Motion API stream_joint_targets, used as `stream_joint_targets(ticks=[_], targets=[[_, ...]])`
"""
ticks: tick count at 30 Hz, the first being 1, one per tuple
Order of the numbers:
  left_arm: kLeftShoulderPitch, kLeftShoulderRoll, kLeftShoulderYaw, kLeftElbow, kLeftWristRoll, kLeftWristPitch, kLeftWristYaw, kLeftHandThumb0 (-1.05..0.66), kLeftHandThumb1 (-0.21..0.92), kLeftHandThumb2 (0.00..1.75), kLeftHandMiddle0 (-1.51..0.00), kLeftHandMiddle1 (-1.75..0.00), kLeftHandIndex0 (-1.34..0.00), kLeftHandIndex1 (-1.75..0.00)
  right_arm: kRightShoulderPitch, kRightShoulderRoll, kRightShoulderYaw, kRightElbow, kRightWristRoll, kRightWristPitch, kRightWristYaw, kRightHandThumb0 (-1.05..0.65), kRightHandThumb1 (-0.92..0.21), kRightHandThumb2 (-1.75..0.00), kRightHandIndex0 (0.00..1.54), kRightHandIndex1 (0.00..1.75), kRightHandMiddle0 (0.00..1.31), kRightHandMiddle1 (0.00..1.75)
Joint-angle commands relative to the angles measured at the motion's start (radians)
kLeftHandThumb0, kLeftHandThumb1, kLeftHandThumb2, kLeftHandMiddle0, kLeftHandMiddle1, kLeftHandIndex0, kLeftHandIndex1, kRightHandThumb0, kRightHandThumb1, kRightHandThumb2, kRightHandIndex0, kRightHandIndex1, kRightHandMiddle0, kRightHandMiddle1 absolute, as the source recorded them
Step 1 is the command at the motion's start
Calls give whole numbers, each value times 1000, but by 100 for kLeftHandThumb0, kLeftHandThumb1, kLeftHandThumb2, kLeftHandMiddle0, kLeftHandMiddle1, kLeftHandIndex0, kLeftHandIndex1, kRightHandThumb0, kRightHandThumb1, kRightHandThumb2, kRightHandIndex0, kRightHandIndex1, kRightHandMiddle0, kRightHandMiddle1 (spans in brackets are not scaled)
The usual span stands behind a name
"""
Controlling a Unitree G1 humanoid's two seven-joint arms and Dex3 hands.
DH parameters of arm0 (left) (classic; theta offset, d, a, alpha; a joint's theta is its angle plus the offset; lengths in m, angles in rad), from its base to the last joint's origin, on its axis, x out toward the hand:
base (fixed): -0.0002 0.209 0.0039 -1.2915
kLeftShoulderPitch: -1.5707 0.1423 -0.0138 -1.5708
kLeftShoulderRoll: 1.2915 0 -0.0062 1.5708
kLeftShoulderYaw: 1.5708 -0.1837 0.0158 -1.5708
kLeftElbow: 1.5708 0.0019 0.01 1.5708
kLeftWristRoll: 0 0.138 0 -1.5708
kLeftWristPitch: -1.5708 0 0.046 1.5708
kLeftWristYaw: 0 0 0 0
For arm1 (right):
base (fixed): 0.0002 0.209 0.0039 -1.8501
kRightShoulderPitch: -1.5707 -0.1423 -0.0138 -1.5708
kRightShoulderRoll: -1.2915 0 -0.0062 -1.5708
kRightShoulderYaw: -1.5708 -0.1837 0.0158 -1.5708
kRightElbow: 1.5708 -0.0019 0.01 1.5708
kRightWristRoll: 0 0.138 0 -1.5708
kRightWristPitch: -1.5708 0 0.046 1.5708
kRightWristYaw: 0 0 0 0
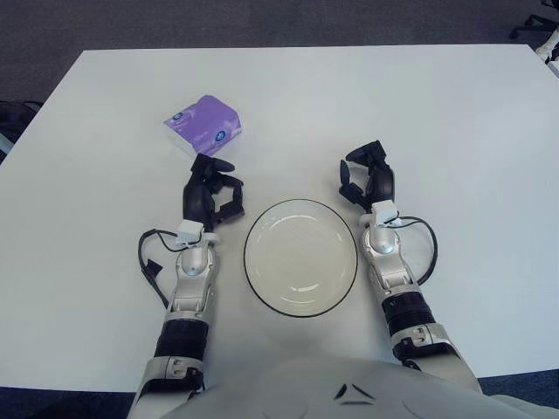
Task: Put the tissue paper into the plate.
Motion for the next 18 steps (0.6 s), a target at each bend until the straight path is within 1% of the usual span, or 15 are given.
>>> stream_joint_targets(ticks=[1, 14, 18], targets=[[164, -7, -3, 119, 22, 45, -5, -1, 38, 116, -68, -145, -40, -175, 149, -11, 4, 120, -16, -8, -8, -39, -64, -92, 47, 140, 37, 175], [167, -5, -4, 109, 22, 46, -7, -1, 39, 115, -67, -146, -39, -175, 153, -9, 3, 111, -9, 22, 4, -39, -64, -92, 46, 140, 37, 175], [172, -2, -7, 94, 40, 40, 5, -1, 39, 115, -67, -145, -39, -175, 154, -9, 3, 109, -11, 24, 1, -39, -65, -91, 47, 140, 36, 175]])
